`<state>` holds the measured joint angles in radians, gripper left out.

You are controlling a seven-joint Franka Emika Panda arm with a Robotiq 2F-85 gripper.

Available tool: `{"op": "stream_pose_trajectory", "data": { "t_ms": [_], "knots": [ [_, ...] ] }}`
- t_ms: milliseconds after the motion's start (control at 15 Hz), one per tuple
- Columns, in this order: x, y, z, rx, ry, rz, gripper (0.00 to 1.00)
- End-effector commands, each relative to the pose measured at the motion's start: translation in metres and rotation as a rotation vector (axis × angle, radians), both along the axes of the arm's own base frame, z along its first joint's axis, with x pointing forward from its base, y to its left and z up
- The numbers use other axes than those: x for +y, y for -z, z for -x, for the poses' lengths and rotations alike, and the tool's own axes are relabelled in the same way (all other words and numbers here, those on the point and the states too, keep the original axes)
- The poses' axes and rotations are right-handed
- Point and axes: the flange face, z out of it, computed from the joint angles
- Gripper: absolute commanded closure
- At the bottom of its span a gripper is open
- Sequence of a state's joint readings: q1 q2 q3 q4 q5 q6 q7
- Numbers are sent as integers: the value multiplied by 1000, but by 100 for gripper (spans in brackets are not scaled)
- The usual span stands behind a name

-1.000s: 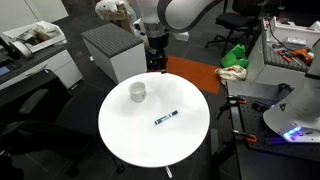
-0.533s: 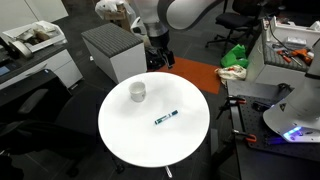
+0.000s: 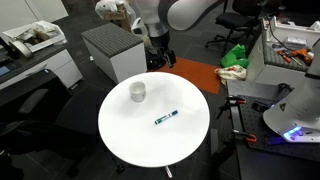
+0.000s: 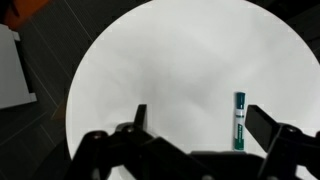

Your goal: Move the mug slightly to the right

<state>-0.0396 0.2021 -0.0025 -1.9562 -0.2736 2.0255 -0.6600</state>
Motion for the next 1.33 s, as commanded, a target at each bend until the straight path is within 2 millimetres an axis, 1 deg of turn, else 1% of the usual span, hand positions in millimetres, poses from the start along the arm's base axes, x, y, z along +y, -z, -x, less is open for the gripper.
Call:
{"op": "stream_pose_trajectory", "data": {
  "t_ms": [0, 267, 533, 933, 1267],
  "knots": [
    [-9, -2, -7, -37, -15, 9, 0],
    [-14, -3, -21, -101, -68, 1, 0],
    [-14, 3, -38, -139, -184, -11, 0],
    [-5, 7, -68, -126, -335, -24, 0],
    [10, 17, -91, -103, -415, -63, 0]
  ]
}}
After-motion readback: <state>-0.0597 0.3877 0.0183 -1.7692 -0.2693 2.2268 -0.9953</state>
